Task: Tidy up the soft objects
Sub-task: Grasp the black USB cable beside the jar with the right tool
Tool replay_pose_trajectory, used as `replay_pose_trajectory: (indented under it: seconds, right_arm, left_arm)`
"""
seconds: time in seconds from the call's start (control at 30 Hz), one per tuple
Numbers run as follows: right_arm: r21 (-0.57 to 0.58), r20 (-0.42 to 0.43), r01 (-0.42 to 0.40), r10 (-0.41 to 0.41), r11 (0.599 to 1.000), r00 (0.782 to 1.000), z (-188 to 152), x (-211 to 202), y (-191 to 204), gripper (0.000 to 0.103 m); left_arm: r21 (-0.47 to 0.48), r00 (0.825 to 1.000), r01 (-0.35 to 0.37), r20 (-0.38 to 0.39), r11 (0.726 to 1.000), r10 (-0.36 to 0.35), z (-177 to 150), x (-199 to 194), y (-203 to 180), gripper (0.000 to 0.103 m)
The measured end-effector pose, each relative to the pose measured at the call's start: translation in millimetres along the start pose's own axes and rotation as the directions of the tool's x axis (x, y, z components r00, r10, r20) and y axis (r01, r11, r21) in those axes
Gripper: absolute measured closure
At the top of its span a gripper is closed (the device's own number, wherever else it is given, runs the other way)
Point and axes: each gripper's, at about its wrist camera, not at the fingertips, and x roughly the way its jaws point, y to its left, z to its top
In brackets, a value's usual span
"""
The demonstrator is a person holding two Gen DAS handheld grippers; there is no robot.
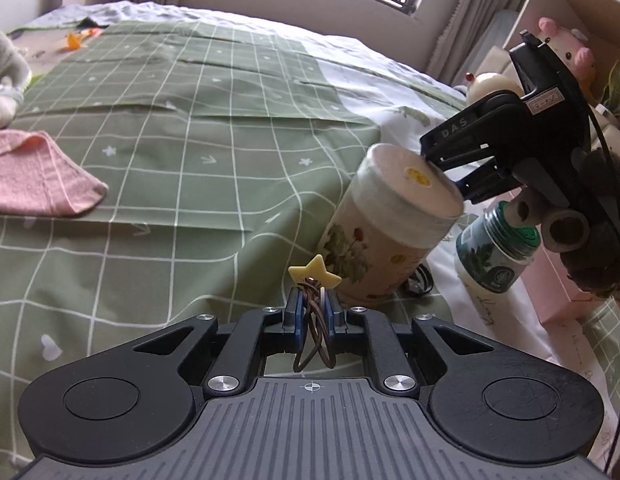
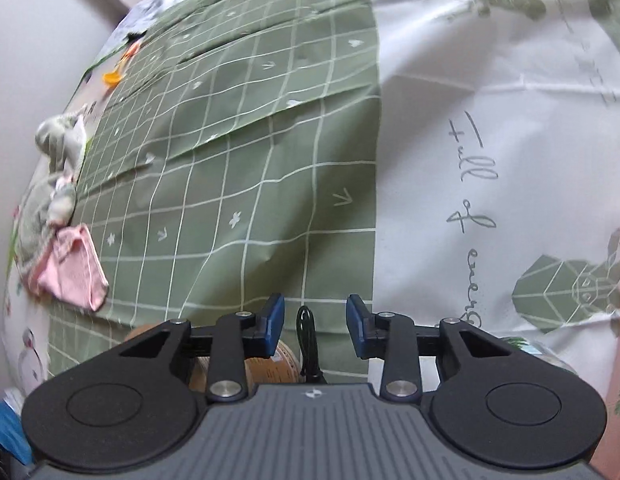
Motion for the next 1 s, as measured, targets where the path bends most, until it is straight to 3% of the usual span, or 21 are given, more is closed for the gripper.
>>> replay_pose_trajectory:
  seconds: [0.2, 0.27, 0.33, 0.5, 0.67, 0.73, 1.0]
  right_arm:
    - [0.042, 0.007, -0.01, 0.01, 0.999, 1.0, 2.1, -1.7, -4.2, 0.074]
    - [-0.038, 0.055, 0.058, -0.056, 0.998, 0.997, 1.0, -9.0, 3.9, 0.074]
    - [-0.114, 0.05, 0.124, -0.119, 0.986, 0.992, -3.3, -6.7, 12.2, 0.074]
    - [-0.197, 0.016, 0.035, -0.032, 0.98, 0.999, -15.4, 1.7, 26.0, 0.074]
    - [-0.197, -0.001, 0.098, -0.101, 0.975, 0.995, -14.6, 19.7, 27.7, 0.075]
    - [-0.183, 0.003, 0.104, -0.105, 0.978, 0.994, -14.9, 23.8, 23.6, 0.092]
    - [-0.232, 0.091, 0.079, -0.059, 0.97, 0.994, -26.3, -31.2, 22.2, 0.094]
  left_arm:
    - [-0.015, 1.0, 0.013, -0.01, 1.0, -0.013, -2.2, 8.1, 1.3, 0.09]
    - [-0.016, 1.0, 0.019, -0.013, 1.0, -0.02, -4.8, 8.4, 1.0, 0.09]
    - [-0.02, 1.0, 0.024, -0.017, 1.0, -0.024, -6.4, 9.5, 1.5, 0.09]
    - [-0.04, 0.999, 0.034, -0.01, 0.999, -0.034, -6.7, 11.1, 1.1, 0.09]
    - [-0.047, 1.0, 0.019, -0.01, 0.999, -0.02, -6.4, 9.6, 2.9, 0.09]
    - [-0.049, 1.0, 0.01, -0.009, 0.999, -0.011, -6.6, 8.5, 3.0, 0.09]
    - [-0.033, 0.998, -0.051, 0.025, 0.998, 0.051, 7.4, -9.6, -6.4, 0.09]
